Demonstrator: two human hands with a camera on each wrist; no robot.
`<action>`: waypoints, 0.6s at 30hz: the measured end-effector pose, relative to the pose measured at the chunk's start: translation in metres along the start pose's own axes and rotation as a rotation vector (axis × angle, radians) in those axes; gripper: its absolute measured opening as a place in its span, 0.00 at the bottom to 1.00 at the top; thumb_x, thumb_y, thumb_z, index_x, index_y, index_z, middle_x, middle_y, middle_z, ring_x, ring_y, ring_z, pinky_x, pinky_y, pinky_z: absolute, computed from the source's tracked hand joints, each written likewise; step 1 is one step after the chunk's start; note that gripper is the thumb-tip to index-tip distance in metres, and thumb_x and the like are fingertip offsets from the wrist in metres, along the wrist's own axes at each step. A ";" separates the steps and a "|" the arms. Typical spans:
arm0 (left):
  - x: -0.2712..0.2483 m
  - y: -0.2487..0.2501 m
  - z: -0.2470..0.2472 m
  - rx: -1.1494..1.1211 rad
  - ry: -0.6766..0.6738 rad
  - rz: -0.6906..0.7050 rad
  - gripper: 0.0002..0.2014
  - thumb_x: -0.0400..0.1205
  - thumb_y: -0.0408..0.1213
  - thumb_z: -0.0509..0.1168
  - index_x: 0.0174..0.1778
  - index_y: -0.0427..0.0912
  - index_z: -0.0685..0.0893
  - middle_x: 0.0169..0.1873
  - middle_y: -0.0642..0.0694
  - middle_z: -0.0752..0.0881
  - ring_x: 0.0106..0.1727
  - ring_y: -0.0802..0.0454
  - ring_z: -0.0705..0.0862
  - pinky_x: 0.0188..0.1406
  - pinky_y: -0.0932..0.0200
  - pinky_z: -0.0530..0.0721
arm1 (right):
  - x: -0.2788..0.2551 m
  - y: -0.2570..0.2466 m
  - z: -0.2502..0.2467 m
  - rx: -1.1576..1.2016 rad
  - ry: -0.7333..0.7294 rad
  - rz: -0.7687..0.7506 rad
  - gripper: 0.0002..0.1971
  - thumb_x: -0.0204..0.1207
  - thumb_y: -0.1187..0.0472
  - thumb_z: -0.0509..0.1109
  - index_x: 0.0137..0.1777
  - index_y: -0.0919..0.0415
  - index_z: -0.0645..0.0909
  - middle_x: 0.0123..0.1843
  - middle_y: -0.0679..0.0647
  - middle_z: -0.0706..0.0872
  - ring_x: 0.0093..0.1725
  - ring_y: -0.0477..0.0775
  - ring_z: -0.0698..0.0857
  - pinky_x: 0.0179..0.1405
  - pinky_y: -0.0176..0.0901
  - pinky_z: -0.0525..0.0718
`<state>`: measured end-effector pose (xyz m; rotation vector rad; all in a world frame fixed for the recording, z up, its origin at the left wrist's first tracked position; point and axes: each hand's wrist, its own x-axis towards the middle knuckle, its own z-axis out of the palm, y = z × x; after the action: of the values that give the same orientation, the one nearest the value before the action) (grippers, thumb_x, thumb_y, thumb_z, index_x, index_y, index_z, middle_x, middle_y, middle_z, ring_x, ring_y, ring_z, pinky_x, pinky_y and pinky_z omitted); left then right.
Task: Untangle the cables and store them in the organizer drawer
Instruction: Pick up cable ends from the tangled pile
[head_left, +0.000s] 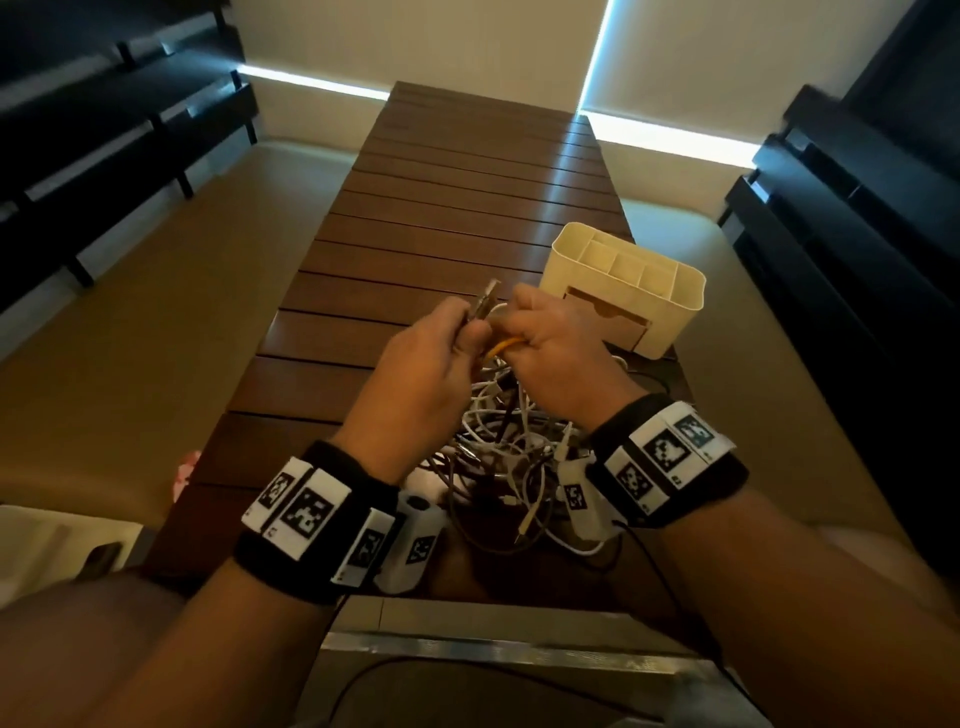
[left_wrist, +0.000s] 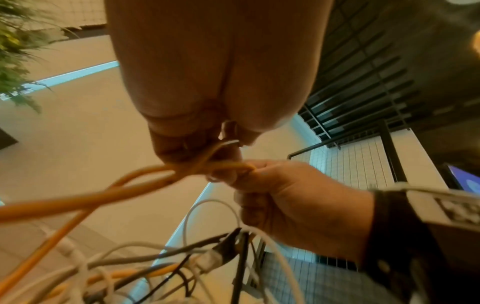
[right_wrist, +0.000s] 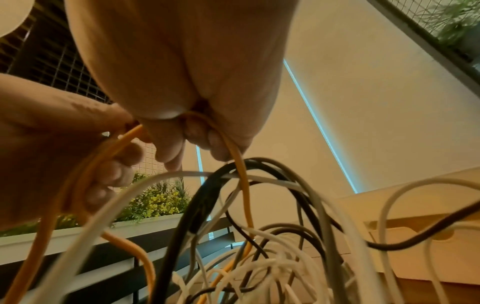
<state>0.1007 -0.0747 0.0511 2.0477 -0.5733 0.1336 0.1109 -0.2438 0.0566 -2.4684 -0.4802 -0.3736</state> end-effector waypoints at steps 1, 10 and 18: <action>0.000 -0.002 0.002 0.016 -0.028 -0.004 0.10 0.91 0.44 0.54 0.48 0.46 0.76 0.33 0.52 0.79 0.32 0.60 0.76 0.26 0.66 0.69 | 0.000 -0.002 0.000 -0.012 -0.003 -0.012 0.07 0.81 0.66 0.68 0.47 0.60 0.88 0.42 0.44 0.73 0.40 0.38 0.74 0.39 0.23 0.71; 0.005 -0.013 -0.032 0.014 -0.375 -0.123 0.17 0.83 0.52 0.69 0.32 0.48 0.85 0.22 0.53 0.76 0.23 0.57 0.71 0.25 0.58 0.70 | -0.031 0.022 -0.004 0.032 -0.397 0.196 0.12 0.75 0.42 0.74 0.57 0.40 0.84 0.59 0.39 0.72 0.60 0.39 0.73 0.64 0.48 0.76; -0.001 -0.008 -0.066 -0.496 -0.322 -0.178 0.17 0.83 0.49 0.64 0.31 0.45 0.80 0.22 0.49 0.66 0.21 0.53 0.61 0.20 0.61 0.61 | -0.025 0.054 -0.017 0.389 0.077 0.367 0.13 0.82 0.68 0.70 0.57 0.49 0.89 0.54 0.45 0.90 0.56 0.41 0.86 0.63 0.38 0.83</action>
<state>0.1128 -0.0158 0.0791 1.6282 -0.5503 -0.4131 0.1084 -0.3016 0.0340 -2.0955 -0.0523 -0.2002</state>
